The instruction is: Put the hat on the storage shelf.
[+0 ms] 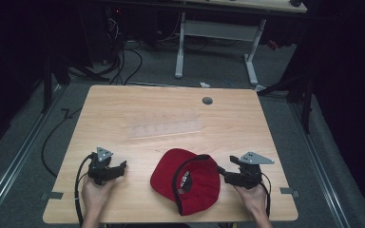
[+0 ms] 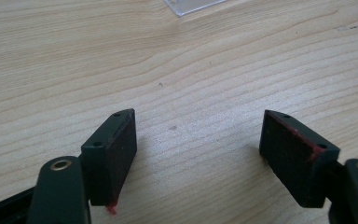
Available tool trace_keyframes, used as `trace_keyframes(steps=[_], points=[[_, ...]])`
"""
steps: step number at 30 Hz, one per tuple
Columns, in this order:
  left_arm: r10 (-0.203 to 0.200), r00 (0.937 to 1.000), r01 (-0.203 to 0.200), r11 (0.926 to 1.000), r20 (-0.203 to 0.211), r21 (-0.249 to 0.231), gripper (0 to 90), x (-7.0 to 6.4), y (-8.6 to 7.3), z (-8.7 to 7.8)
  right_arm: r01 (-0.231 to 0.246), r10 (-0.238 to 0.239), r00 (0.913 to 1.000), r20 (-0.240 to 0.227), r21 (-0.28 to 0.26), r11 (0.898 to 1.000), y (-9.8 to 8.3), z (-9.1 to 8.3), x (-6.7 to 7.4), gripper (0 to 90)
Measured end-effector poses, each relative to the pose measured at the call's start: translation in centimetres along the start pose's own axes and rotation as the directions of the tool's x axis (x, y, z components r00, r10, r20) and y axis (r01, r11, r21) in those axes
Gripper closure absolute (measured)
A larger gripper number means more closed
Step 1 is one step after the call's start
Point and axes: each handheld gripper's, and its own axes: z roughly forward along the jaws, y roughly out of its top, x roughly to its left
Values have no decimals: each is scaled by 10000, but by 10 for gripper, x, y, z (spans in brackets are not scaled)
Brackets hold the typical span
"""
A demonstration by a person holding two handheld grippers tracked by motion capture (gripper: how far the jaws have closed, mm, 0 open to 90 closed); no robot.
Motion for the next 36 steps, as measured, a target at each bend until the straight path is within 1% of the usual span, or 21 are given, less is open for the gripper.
trace_keyframes(steps=[5, 9, 10, 11, 12, 14, 18, 22, 25, 28, 31, 33, 36], points=[[-12, 10000, 12, 10000, 1, -10, 277, 0, 0, 0, 87, -83, 9982, -588, 63, 9999, 7, 12, 5, 262], [-16, 10000, 16, 10000, 2, -7, 277, 0, 0, 0, 117, -85, 9926, -1214, 257, 9996, 11, 28, 5, 256], [-19, 10000, 19, 10000, 2, -6, 277, 0, 0, 0, 151, -104, 9915, -1296, 355, 9993, 12, 31, 5, 252], [-16, 10000, 16, 10000, 3, -3, 276, 0, 0, 0, 236, -179, 9913, -1301, 425, 9988, 13, 34, 5, 250], [-19, 10000, 19, 10000, 1, -4, 276, 0, 0, 0, 237, -177, 9918, -1268, 462, 9986, 14, 35, 6, 249], [-22, 10000, 22, 10000, 3, -3, 276, 0, 0, 0, 220, -160, 9903, -1377, 420, 9989, 17, 38, 7, 250], [-14, 10000, 14, 10000, 8, 5, 274, 0, 0, 0, 314, -242, 9898, -1406, 495, 9983, 25, 45, 10, 254], [-15, 10000, 15, 10000, 12, 4, 273, 0, 0, 0, 515, -400, 9851, -1674, 645, 9966, 31, 56, 16, 269], [-12, 10000, 12, 10000, 20, 7, 271, 0, 0, 0, 537, -373, 9804, -1933, 802, 9953, 32, 64, 19, 280], [34, 10000, -34, 10000, 85, 55, 264, -1, 0, 0, 547, -342, 9777, -2072, 941, 9941, 33, 72, 20, 290], [41, 9999, -42, 10000, 95, 61, 263, -1, 0, 0, 577, -319, 9748, -2210, 1113, 9921, 34, 79, 20, 310], [42, 9999, -43, 10000, 97, 60, 263, -1, 0, 0, 624, -321, 9711, -2365, 1222, 9905, 35, 82, 20, 338], [41, 9999, -42, 10000, 94, 62, 263, -1, 0, 0, 609, -225, 9657, -2588, 1413, 9881, 33, 86, 19, 414]])
